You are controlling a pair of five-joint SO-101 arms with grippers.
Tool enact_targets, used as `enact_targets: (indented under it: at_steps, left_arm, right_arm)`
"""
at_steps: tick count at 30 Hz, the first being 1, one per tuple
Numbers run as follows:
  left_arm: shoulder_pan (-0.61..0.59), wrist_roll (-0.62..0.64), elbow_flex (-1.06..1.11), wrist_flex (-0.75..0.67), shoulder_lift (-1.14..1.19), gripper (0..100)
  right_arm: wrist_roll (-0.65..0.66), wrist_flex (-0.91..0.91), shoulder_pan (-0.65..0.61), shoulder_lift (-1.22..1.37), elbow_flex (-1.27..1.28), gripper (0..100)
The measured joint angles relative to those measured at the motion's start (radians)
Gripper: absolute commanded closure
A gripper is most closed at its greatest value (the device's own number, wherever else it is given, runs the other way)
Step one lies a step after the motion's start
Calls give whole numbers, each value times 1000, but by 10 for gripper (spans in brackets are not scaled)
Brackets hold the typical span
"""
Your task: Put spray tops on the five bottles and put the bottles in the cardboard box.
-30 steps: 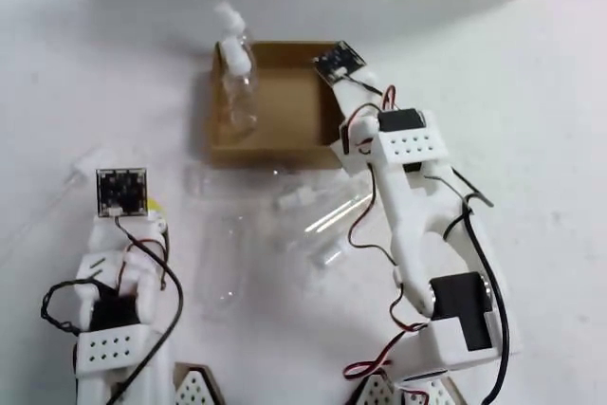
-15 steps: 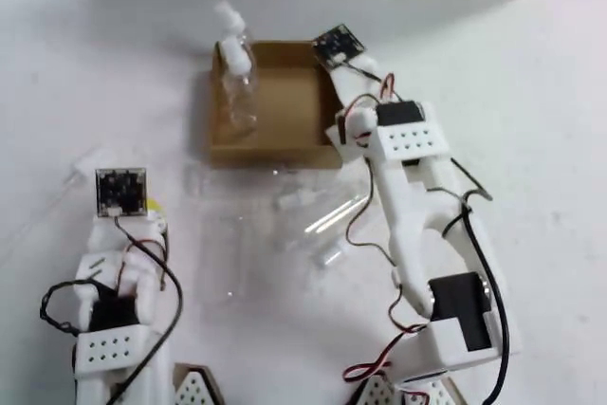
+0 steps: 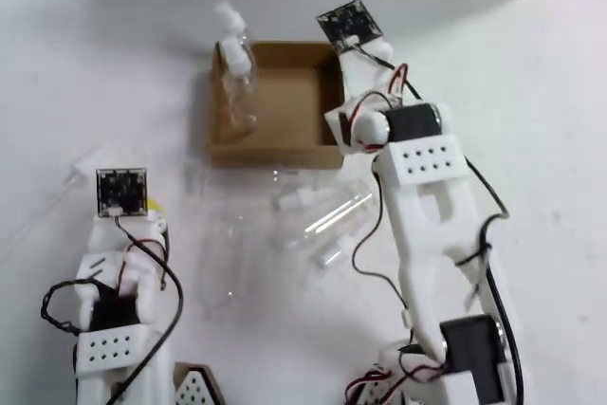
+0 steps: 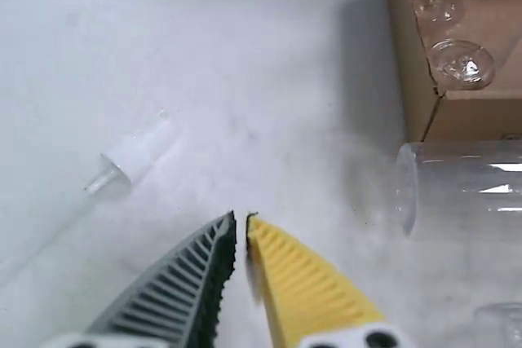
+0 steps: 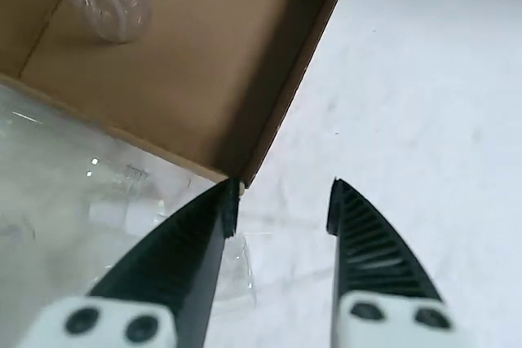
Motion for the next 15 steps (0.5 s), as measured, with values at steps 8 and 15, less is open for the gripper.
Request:
enact_targets:
  at_steps: [8, 15]
  left_arm:
    - [0, 0, 0, 0, 0, 973]
    - [0, 0, 0, 0, 0, 973]
  right_arm:
    - [-9, 206, 0, -114, 0, 971]
    - [-11, 454, 49, -149, 0, 982]
